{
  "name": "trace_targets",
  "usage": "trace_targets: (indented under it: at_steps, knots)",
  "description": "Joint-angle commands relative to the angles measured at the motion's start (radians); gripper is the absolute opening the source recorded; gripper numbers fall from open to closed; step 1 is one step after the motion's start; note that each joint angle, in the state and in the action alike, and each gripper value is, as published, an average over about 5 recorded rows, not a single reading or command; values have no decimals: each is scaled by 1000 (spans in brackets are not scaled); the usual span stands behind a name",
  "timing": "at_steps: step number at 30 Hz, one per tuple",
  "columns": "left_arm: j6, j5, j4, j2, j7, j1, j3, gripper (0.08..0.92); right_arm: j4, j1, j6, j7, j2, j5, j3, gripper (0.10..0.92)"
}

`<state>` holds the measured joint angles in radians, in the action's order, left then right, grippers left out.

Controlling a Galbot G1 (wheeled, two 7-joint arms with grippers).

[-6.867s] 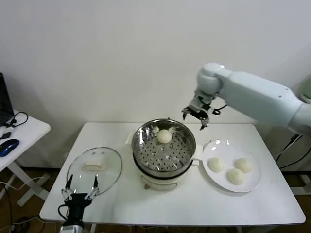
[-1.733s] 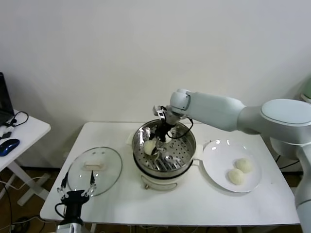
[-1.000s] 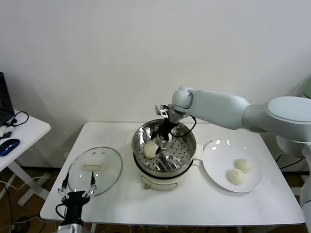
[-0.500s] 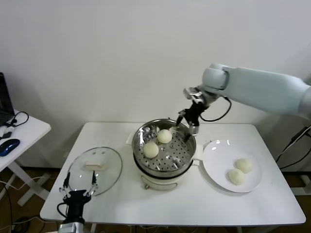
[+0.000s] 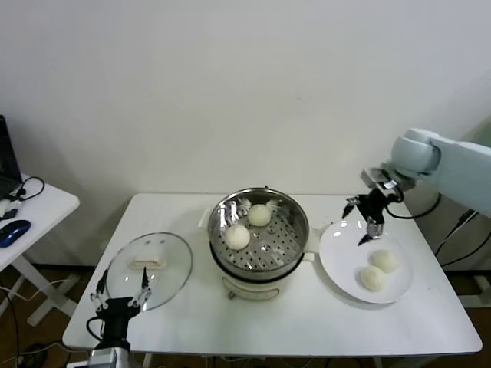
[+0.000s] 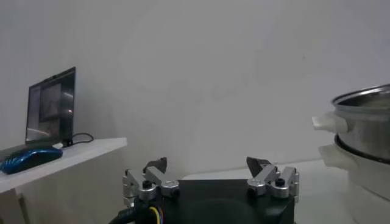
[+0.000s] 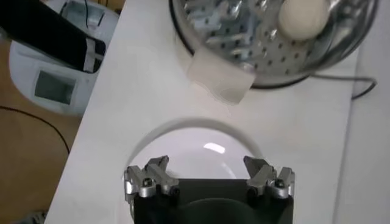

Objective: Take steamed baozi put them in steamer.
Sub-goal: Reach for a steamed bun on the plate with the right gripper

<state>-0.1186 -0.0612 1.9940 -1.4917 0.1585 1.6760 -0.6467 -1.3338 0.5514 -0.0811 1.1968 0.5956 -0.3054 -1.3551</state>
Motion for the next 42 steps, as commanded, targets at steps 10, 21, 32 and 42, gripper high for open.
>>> trace_targets:
  at_steps: [10,21,32,42]
  knots:
    - [3,-4,-14,-12,1,9,-19,823,184,-572,72,-4,-50,283,454,823]
    - [6,-10,-21,-18,2,3,-18,823,269,-594,81,-26,32,313,504,823]
    - [2,-3,-27,-18,3,7,-26,823,269,-582,75,-19,58,300,468,823]
    - [0,-2,-33,-17,3,5,-25,823,262,-570,70,-13,42,276,470,823]
